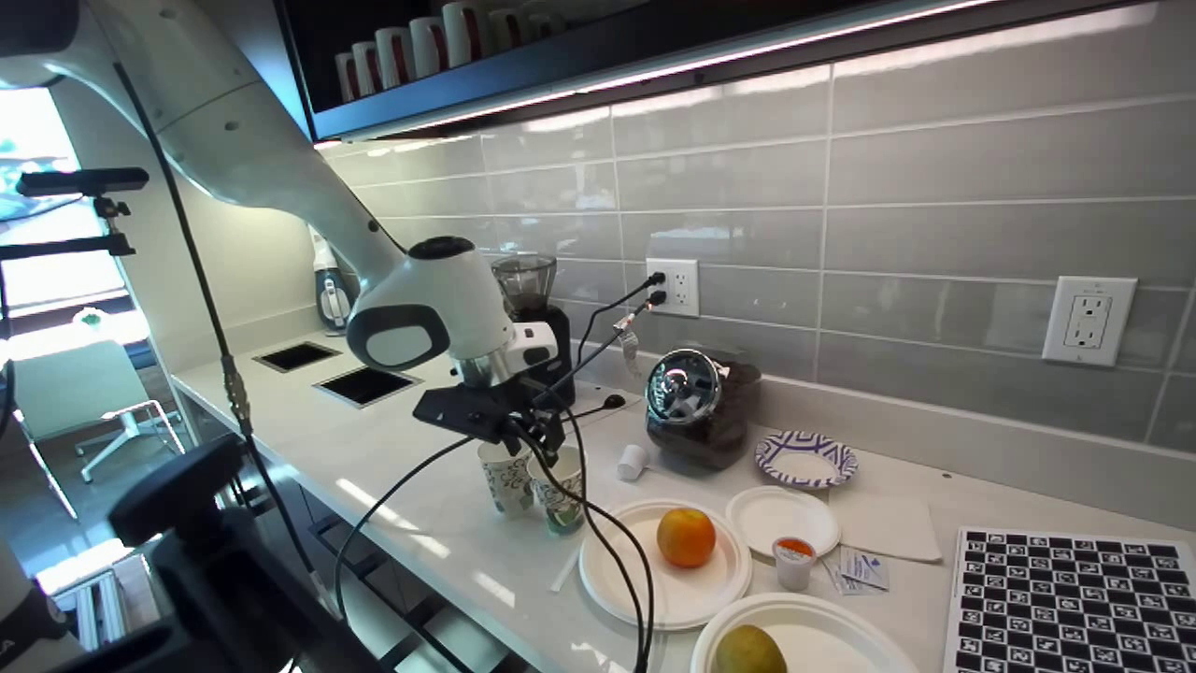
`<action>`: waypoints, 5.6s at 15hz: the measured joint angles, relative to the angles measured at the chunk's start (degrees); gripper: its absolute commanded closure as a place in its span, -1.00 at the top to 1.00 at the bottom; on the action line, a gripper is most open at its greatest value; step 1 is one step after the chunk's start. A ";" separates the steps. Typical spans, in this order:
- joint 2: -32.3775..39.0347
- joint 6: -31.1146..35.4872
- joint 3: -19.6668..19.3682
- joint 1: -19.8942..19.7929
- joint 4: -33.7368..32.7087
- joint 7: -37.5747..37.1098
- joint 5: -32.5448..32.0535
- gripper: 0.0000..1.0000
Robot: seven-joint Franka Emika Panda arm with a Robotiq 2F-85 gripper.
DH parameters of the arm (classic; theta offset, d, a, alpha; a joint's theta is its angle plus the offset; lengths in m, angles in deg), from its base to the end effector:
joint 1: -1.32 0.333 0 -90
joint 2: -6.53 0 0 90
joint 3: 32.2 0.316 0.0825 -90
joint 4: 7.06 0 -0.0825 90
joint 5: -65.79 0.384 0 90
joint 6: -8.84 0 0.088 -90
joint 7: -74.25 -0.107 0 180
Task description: Put the mug cups on the shelf
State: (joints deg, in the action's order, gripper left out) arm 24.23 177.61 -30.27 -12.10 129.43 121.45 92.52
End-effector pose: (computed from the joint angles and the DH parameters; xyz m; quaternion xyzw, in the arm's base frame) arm 0.5057 -0.1324 0.2145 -0.9857 -0.0858 -0.1451 0.0082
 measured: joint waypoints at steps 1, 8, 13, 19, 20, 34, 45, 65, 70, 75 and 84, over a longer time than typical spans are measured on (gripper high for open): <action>0.46 0.00 0.09 -0.12 -0.29 0.03 0.00 -0.23; 2.55 -0.14 2.03 -2.05 -1.87 0.63 0.01 -0.99; 2.21 -0.98 3.43 -4.19 -2.65 0.69 0.04 -0.98; -3.37 -1.26 0.38 -3.32 -0.80 -0.20 -1.98 -0.98; -5.14 -2.12 -0.24 -2.91 -0.20 -0.76 -2.70 -0.98; -41.81 -28.16 -3.55 4.36 2.65 -32.10 -26.26 -0.90; -48.29 -31.58 -4.55 6.05 2.36 -35.30 -26.67 -0.98; -50.04 -42.08 -13.37 14.40 -25.68 -29.85 -26.02 -0.98; -49.51 -42.08 -13.72 14.02 -26.50 -29.97 -26.02 -0.98; -46.00 -45.24 -15.42 14.27 -32.89 -29.69 -25.37 -0.98; -33.57 -59.24 -15.56 14.67 -50.89 -28.38 -20.43 -0.98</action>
State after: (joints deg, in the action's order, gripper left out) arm -9.34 118.37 -45.82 2.58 78.54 93.07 72.09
